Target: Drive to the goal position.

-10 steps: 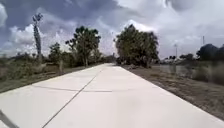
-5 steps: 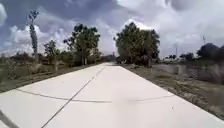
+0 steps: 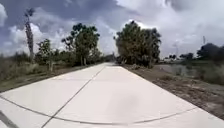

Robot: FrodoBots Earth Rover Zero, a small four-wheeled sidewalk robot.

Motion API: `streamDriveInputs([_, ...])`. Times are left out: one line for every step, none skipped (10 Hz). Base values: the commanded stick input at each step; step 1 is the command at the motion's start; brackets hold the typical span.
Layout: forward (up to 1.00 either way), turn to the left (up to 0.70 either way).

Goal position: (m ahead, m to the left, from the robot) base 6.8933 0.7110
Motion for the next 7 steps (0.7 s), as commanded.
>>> streamDriveInputs([0.85, 0.00])
streamDriveInputs([0.85, 0.00])
streamDriveInputs([0.85, 0.00])
streamDriveInputs([0.85, 0.00])
streamDriveInputs([0.85, 0.00])
streamDriveInputs([0.85, 0.00])
streamDriveInputs([0.85, 0.00])
